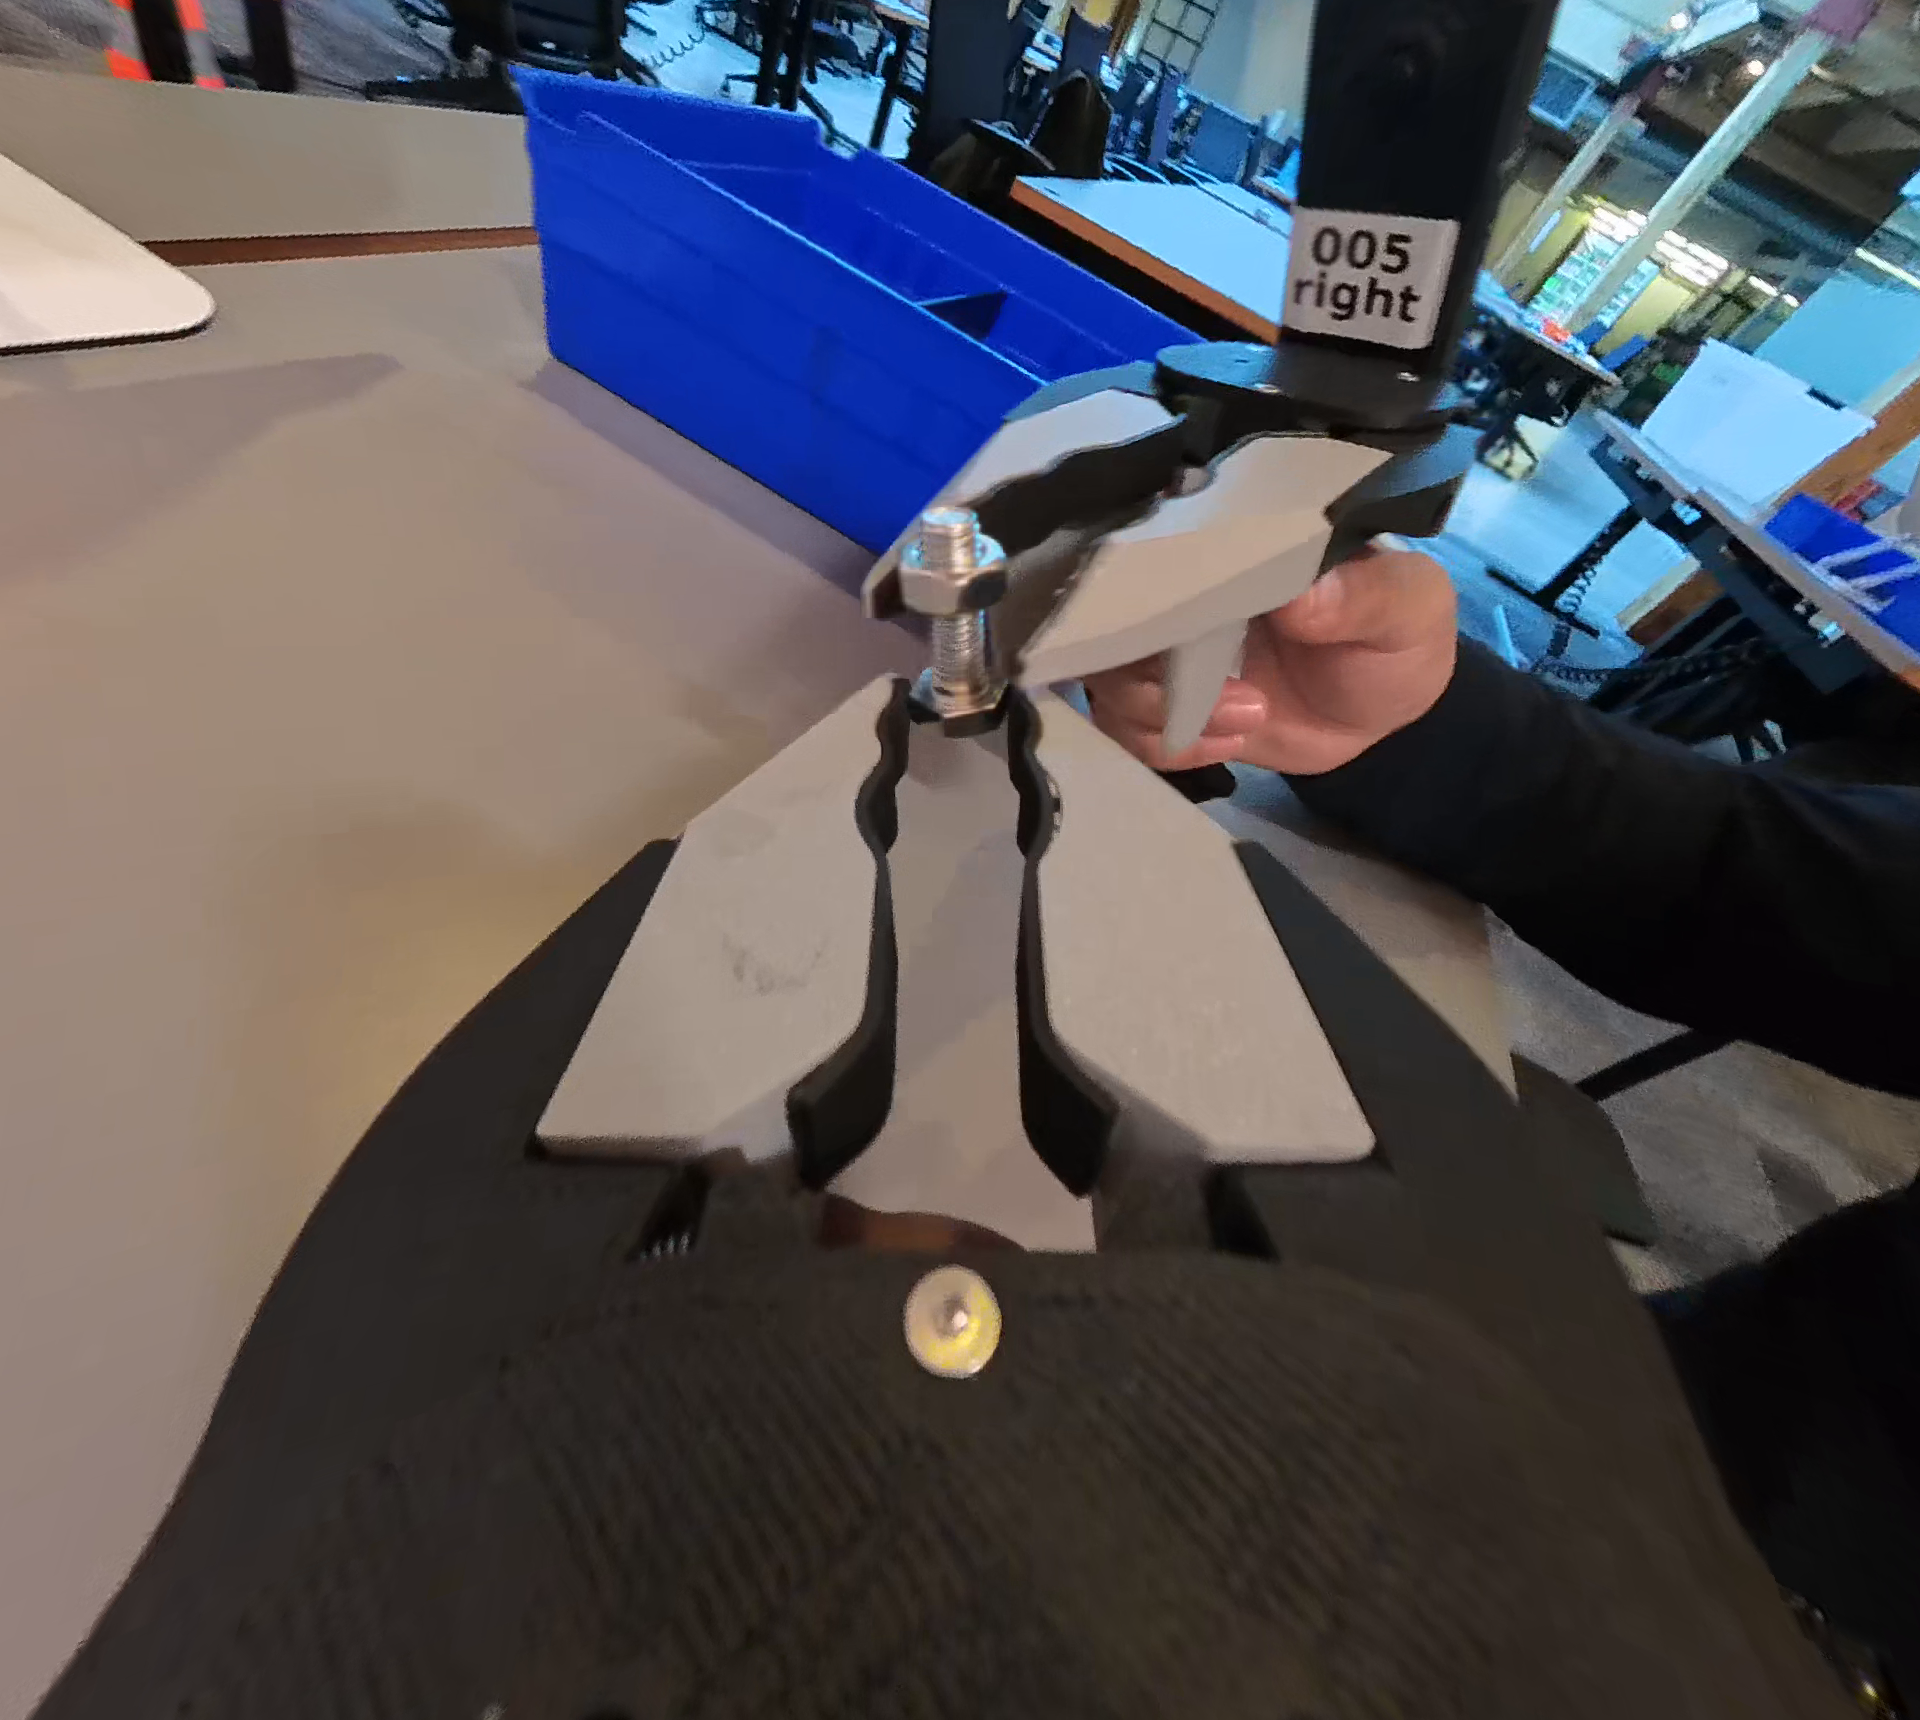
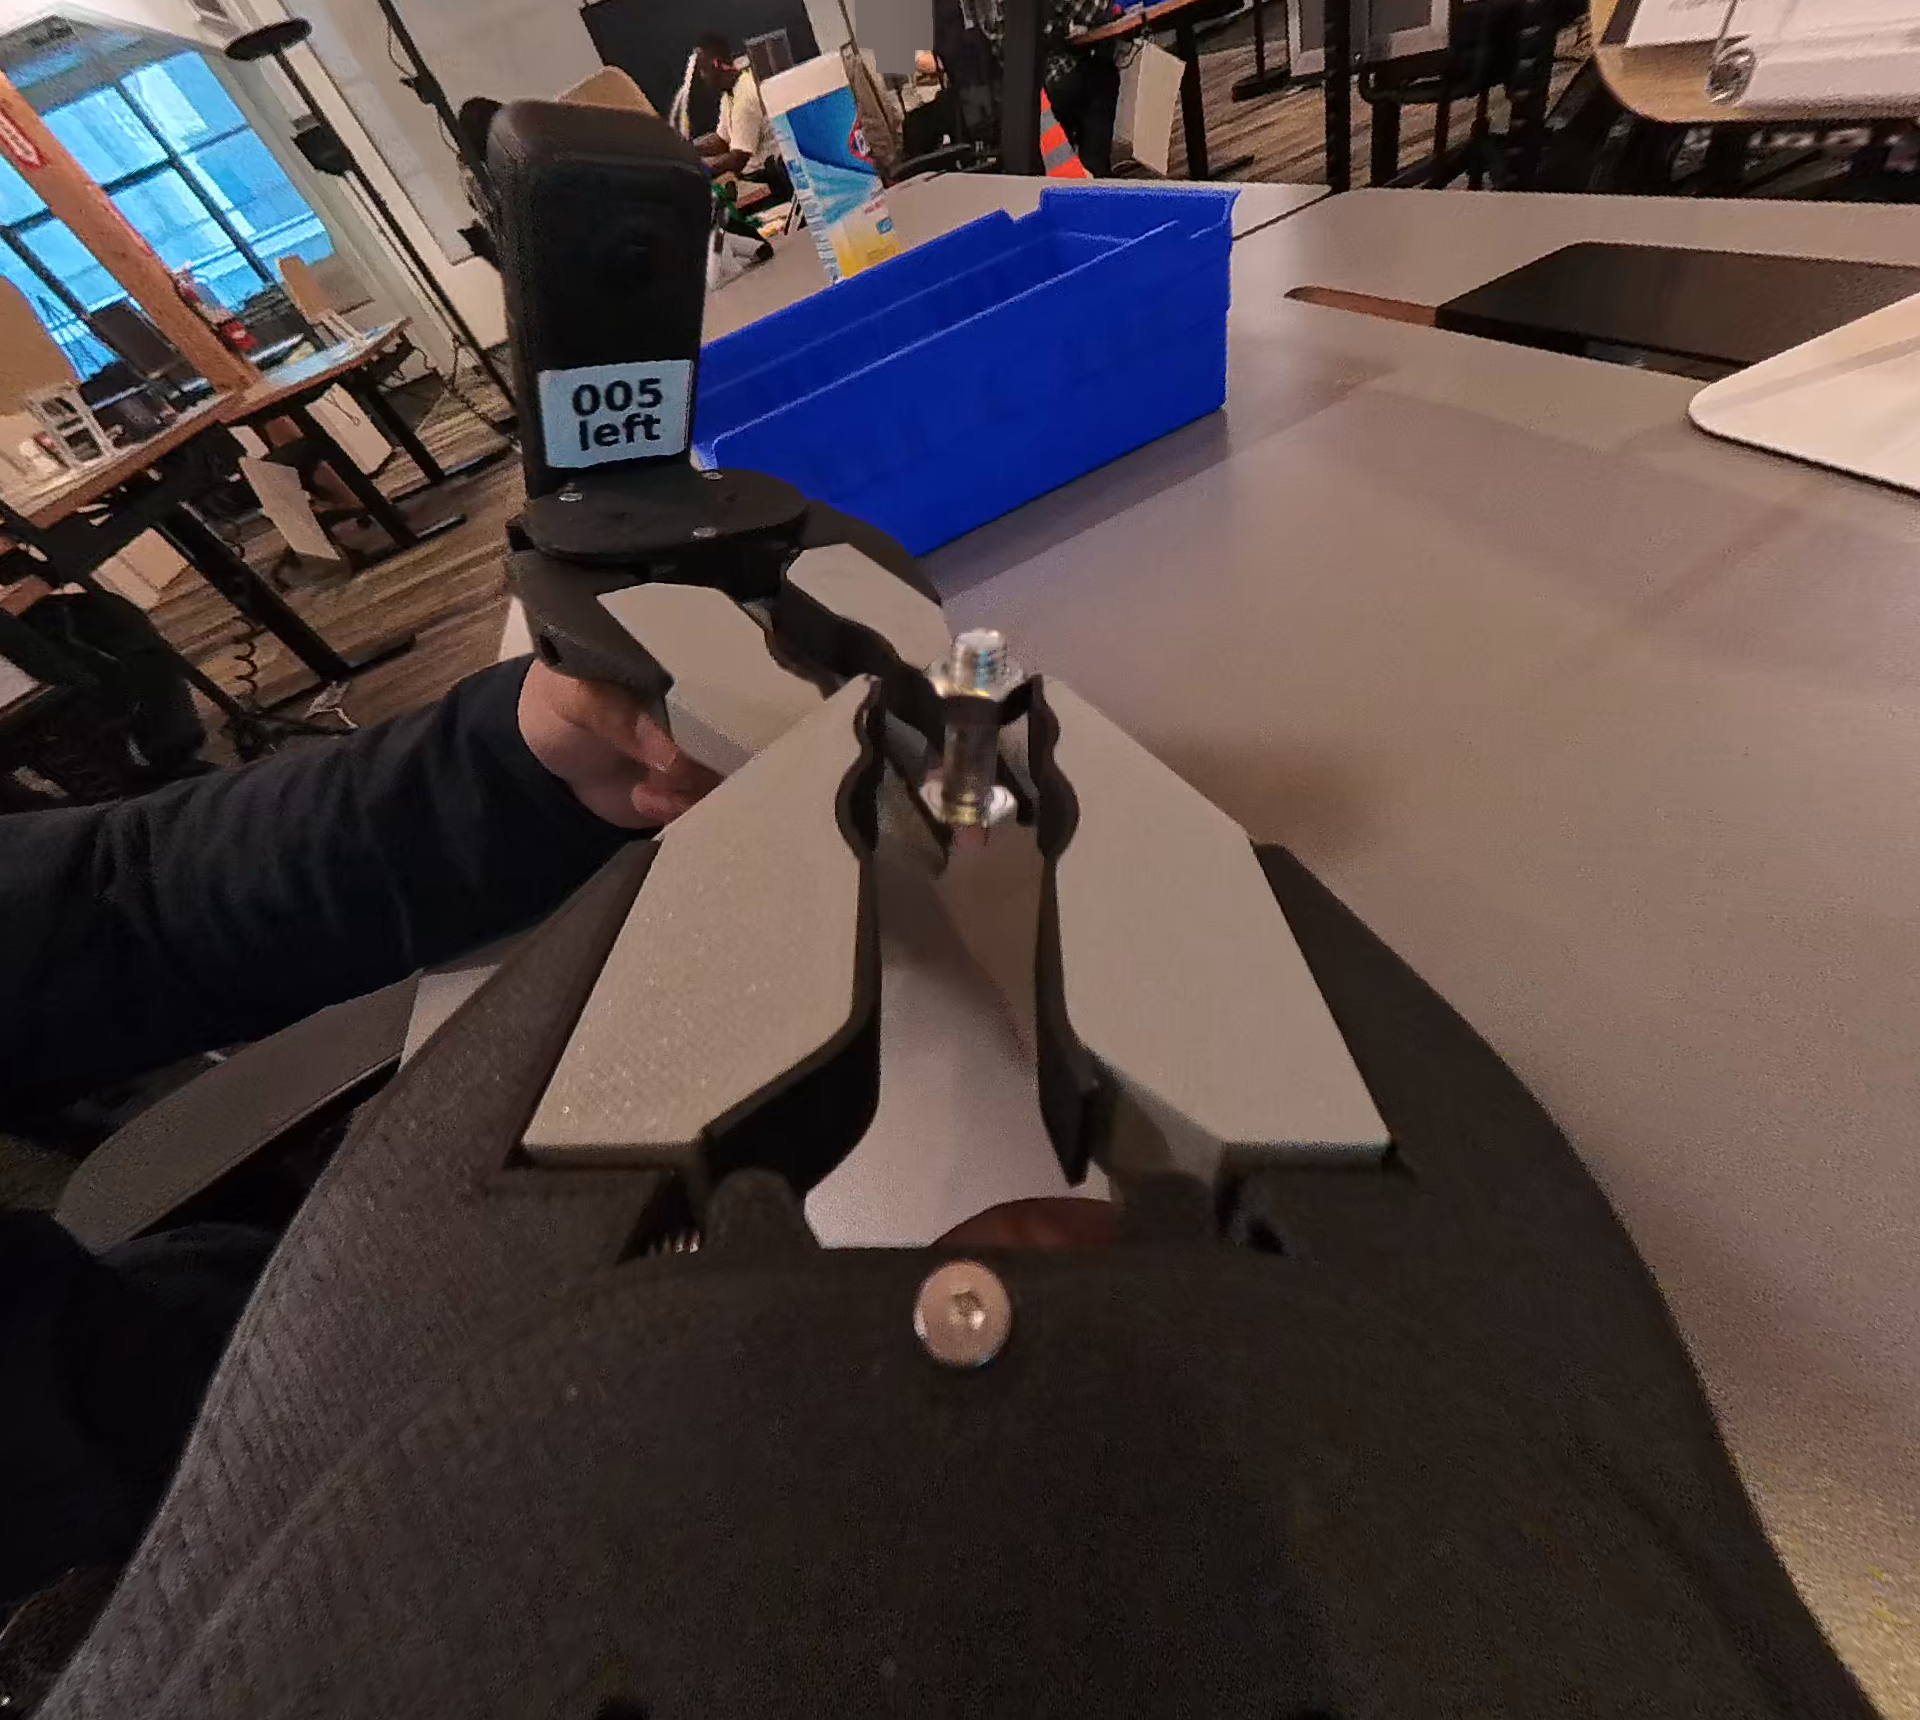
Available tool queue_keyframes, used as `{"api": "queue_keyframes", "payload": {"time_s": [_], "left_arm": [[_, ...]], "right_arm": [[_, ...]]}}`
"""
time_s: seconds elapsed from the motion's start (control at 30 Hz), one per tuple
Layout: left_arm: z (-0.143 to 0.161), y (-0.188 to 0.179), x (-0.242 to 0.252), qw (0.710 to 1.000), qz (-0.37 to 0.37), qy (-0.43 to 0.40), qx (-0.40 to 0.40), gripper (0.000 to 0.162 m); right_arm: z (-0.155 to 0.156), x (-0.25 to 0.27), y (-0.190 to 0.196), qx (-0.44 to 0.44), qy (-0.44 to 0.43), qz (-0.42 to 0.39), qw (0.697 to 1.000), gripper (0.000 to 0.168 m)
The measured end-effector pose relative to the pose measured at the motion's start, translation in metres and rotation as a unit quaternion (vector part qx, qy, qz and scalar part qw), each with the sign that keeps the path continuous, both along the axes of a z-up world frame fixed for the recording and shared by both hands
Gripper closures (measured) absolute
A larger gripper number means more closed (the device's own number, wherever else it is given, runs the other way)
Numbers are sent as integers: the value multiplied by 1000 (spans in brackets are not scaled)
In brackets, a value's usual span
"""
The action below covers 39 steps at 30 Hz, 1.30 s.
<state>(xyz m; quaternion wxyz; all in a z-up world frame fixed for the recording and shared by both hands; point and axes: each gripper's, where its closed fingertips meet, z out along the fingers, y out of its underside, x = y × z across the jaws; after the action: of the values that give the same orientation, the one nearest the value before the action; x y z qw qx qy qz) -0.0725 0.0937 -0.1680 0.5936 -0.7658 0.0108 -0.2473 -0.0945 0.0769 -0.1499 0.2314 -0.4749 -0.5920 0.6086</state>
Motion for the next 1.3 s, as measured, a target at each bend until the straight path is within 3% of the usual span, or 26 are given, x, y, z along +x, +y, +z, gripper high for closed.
{"api": "queue_keyframes", "payload": {"time_s": [0.17,0.5,0.87,1.1,1.3], "left_arm": [[-9,4,16,1000,-18,22,-12,145],[0,0,-5,1000,8,-11,2,146],[-16,4,21,999,-30,22,-23,145],[-8,2,5,1000,-5,3,-11,145],[-3,1,-4,1000,11,-2,-2,145]], "right_arm": [[-9,-2,-2,10,-14,3,1000,146],[6,2,19,-21,3,-22,1000,146],[-12,-1,-9,-16,-24,27,999,146],[4,3,12,-17,2,-10,1000,146],[9,6,12,-35,9,3,999,150]]}}
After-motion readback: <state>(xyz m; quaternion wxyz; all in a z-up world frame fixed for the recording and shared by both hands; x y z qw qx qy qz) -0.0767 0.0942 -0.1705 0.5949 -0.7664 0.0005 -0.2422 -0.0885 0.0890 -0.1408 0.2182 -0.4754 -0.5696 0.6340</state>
